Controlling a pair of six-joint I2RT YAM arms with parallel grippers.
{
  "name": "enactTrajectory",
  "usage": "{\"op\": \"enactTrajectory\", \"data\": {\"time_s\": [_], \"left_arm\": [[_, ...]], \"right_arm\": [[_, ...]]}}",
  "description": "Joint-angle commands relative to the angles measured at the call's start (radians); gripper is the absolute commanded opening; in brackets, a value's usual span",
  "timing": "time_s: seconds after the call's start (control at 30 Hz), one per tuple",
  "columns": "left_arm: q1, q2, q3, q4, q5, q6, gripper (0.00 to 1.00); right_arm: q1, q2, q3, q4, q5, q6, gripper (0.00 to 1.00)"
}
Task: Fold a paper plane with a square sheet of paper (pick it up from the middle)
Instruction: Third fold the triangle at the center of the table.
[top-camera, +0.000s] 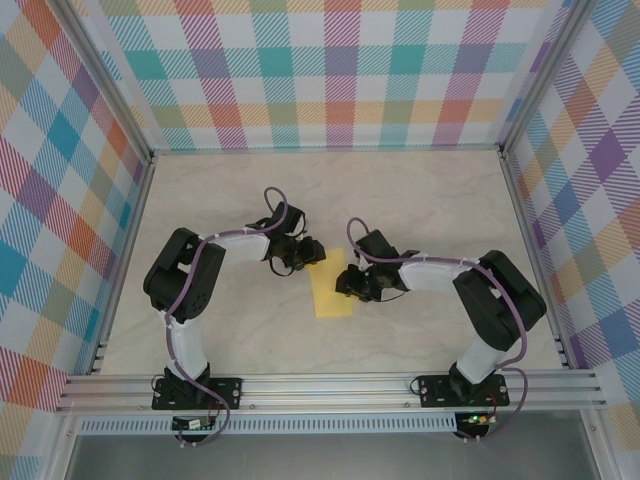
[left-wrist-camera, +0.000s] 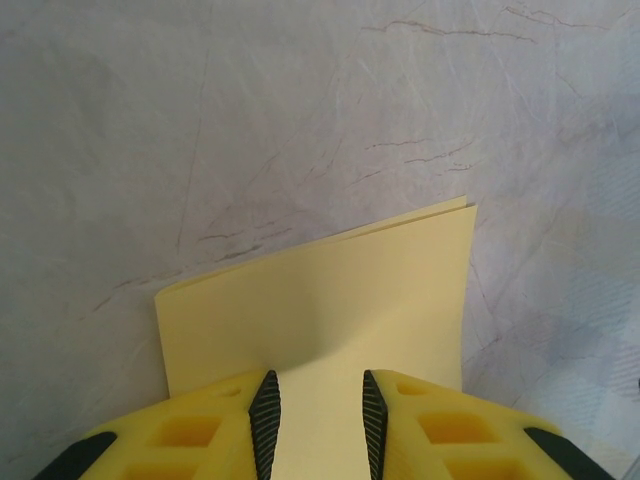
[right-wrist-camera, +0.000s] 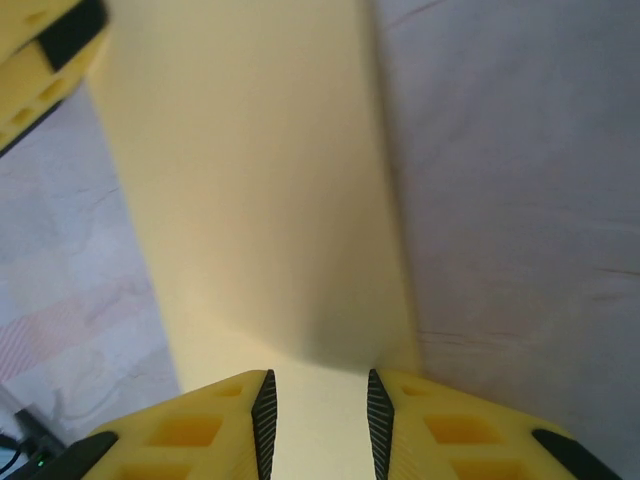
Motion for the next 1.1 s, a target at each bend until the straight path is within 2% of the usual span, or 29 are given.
{"op": "enactTrajectory", "data": {"time_s": [0.0, 0.1, 0.23, 0.37, 0.43, 0.63, 0.83, 1.07], "left_arm": [[-0.009, 0.035, -0.038, -0.040, -0.007, -0.005, 0.31], [-0.009, 0.034, -0.043, -0.035, -0.008, -0.007, 0.31], [-0.010, 0.026, -0.048, -0.038, -0.013, -0.010, 0.31], [-0.009, 0.022, -0.048, -0.039, -0.010, -0.023, 0.31], [-0.009, 0.023, -0.046, -0.038, -0.007, -0.030, 0.31], [-0.009, 0.025, -0.042, -0.057, -0.019, -0.031, 0.30], [-0.009, 0.027, -0.040, -0.069, -0.027, -0.024, 0.30], [-0.009, 0.025, -0.043, -0.068, -0.028, -0.024, 0.30]], "right_arm": [[0.011, 0.005, 0.009, 0.060, -0.069, -0.015, 0.34], [0.011, 0.003, 0.034, 0.025, -0.054, -0.035, 0.34], [0.010, -0.073, 0.040, -0.104, 0.070, -0.037, 0.37], [0.016, -0.160, -0.019, -0.108, -0.021, 0.009, 0.38], [0.039, -0.201, -0.068, -0.072, -0.054, 0.067, 0.40], [0.125, -0.259, -0.163, 0.013, -0.042, 0.250, 0.49], [0.166, -0.185, -0.164, 0.106, -0.059, 0.330, 0.50], [0.182, -0.143, -0.187, 0.183, 0.001, 0.445, 0.51]]}}
